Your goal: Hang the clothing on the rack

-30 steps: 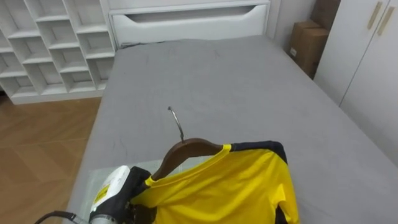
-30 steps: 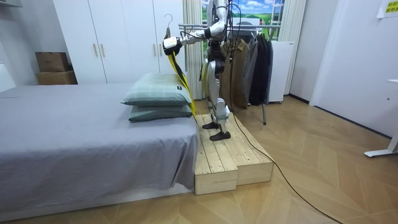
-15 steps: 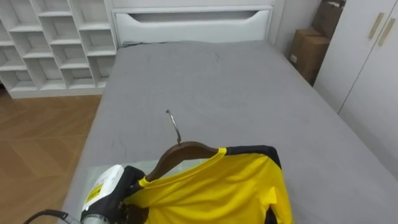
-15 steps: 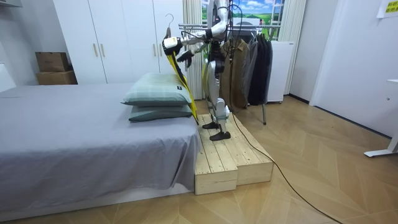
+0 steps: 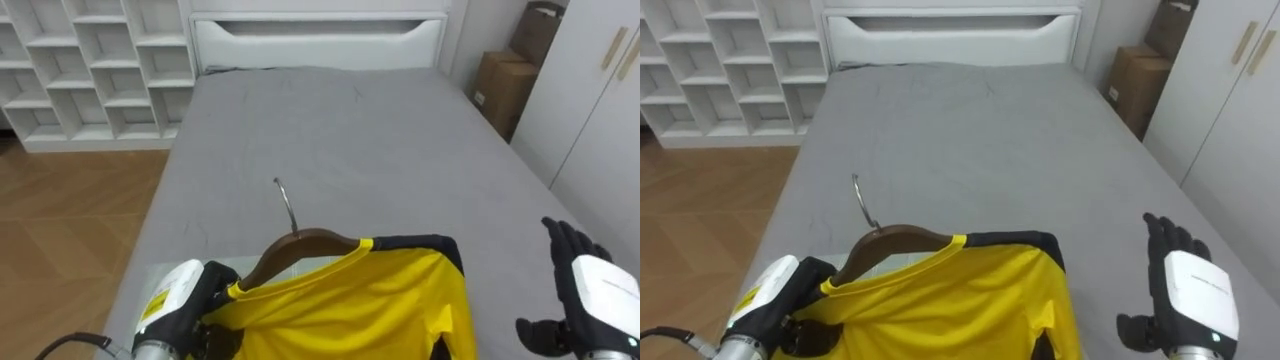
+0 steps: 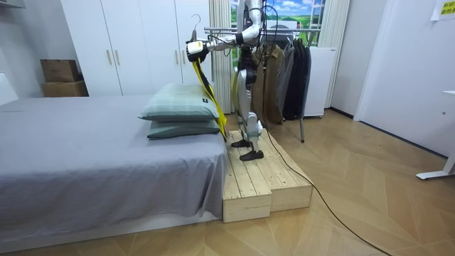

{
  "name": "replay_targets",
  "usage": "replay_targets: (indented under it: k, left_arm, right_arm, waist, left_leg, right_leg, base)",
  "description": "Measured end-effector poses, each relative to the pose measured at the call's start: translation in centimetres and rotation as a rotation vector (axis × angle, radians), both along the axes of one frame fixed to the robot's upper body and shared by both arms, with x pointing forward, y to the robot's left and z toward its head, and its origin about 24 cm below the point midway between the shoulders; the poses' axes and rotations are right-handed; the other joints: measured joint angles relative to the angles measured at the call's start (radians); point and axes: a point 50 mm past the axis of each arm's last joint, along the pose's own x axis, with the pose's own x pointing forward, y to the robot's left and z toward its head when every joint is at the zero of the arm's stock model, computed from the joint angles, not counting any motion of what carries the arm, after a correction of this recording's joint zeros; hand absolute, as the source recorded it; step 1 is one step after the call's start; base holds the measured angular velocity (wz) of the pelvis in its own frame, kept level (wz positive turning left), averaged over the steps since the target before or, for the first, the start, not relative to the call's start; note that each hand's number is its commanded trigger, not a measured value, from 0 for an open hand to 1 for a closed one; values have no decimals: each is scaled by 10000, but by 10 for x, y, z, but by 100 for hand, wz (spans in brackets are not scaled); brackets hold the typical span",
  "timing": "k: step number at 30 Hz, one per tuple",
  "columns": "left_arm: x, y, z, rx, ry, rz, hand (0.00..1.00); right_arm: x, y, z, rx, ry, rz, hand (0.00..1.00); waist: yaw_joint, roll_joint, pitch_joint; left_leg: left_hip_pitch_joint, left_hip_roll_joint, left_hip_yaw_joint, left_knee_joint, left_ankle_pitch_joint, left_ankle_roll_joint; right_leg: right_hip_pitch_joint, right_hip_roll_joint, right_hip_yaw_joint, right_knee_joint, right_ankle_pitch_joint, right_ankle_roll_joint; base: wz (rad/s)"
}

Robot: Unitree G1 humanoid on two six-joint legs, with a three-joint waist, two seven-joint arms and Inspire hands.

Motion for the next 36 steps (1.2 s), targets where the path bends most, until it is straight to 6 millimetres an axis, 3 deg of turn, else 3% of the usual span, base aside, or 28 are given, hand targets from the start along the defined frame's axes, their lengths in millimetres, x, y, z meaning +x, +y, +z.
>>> replay_targets:
  k: [12,23,36]
  left_arm:
    - [-1,-3,1,136,-216,-331,100]
    - [-5,-5,-2,134,-146,-374,100]
    - [-4,-7,0,1389,-406,-753,100]
  right_arm:
    - [4,29,29,-527,-1404,1546,0]
    - [5,34,29,184,-1228,1807,0]
    - [8,42,29,1493,-652,2171,0]
  waist:
    - [270,62,11]
    - [278,52,5]
    - [264,64,-2]
  left_leg:
    - [7,34,202,-52,0,-1]
    - [6,20,219,-33,0,0]
    - [5,52,288,-39,0,-1]
  right_leg:
    - [-165,36,212,134,1,-2]
    - [-162,32,212,160,1,-2]
    - [-157,67,285,173,14,-22]
  base:
    - [-5]
    - [0]
    - [0]
